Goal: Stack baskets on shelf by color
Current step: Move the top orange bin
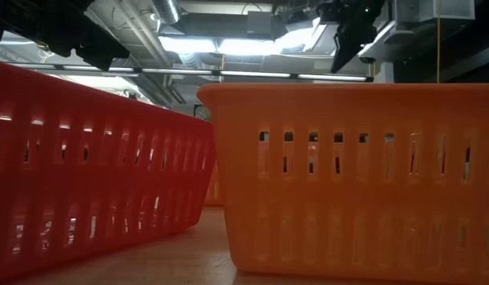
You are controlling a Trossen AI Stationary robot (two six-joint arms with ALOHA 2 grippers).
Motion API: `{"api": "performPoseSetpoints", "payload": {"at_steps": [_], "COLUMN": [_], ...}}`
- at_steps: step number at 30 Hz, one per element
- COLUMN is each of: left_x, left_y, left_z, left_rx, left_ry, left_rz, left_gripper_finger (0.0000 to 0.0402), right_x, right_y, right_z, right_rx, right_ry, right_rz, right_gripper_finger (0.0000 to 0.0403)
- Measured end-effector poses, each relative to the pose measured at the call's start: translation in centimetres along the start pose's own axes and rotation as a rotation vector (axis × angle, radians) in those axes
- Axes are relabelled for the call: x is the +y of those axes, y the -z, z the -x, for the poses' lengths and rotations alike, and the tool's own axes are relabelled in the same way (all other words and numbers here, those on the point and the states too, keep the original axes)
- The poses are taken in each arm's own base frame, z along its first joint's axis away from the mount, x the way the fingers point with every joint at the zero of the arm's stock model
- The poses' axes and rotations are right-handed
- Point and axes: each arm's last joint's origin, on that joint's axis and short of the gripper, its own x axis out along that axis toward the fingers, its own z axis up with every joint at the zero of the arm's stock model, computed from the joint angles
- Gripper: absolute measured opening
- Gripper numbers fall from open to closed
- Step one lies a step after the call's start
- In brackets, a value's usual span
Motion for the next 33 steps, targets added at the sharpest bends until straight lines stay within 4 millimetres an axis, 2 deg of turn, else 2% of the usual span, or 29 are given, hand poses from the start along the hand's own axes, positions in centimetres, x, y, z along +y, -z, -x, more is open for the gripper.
{"api": "performPoseSetpoints", "payload": {"at_steps": [5,11,18,33], "left_x": [0.0,0.0,0.0,0.0], "left_y": [0.0,0.0,0.0,0.0], "left_z": [0.0,0.0,0.0,0.0], "left_rx": [0.000,0.000,0.000,0.003], "left_ry": [0.000,0.000,0.000,0.000], "left_rz": [0.000,0.001,0.001,0.001], "left_gripper_finger": [0.0147,0.0147,0.0147,0.0147], "right_x": [0.0,0.6,0.5,0.5], "right_y": [1.1,1.6,1.1,0.4], "right_z": [-0.6,-3.5,-4.7,-5.2], "right_rx": [0.126,0.224,0.185,0.091], "right_ry": [0.047,0.062,0.063,-0.015], "right_rz": [-0.052,-0.046,-0.049,-0.053], "right_gripper_finger": [0.0064,0.0064,0.0064,0.0064]}}
